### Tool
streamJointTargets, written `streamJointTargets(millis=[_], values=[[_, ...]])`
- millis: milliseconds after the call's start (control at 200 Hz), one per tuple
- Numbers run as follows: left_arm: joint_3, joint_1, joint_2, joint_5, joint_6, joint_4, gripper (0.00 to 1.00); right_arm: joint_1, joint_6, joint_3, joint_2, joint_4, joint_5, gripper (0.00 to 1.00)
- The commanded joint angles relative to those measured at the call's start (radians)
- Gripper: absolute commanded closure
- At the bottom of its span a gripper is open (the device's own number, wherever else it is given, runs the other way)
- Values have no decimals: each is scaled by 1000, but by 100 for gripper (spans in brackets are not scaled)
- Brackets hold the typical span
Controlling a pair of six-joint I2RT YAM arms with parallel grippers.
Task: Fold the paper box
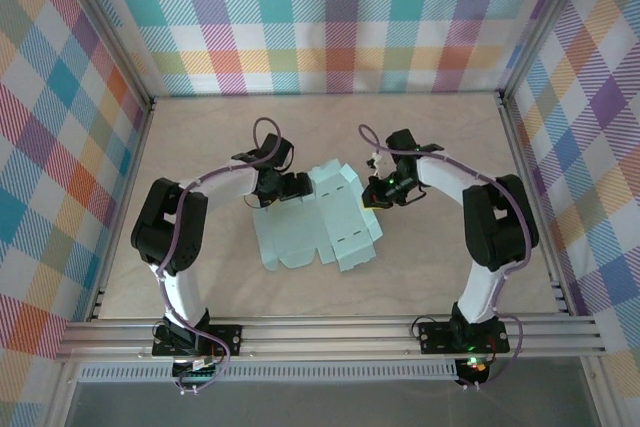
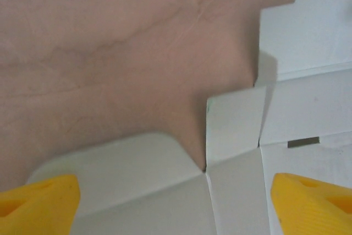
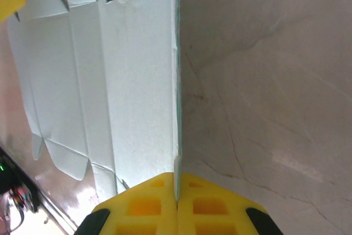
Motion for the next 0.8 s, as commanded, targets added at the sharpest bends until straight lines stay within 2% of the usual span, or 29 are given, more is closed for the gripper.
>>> streamJointTargets(millis=[0, 85, 300, 395, 590, 795], values=[[-47, -3, -56, 17, 4, -23, 16, -2, -135, 76, 32, -149, -8, 100], [-79, -12, -68, 27, -18, -18, 22, -7, -119, 90, 44, -131, -16, 100], [-131, -113, -150, 0, -52, -47, 22, -10, -76, 68, 42, -57, -17, 100], [-160, -147, -140, 5, -71, -42, 30, -10, -81, 53, 24, -38, -9, 100], [-241, -156, -118, 25, -134, 31, 43, -11, -68, -9, -24, 48, -27, 91], [-253, -156, -96, -1, -143, 24, 45, -11, -37, -114, -105, 187, 8, 84]])
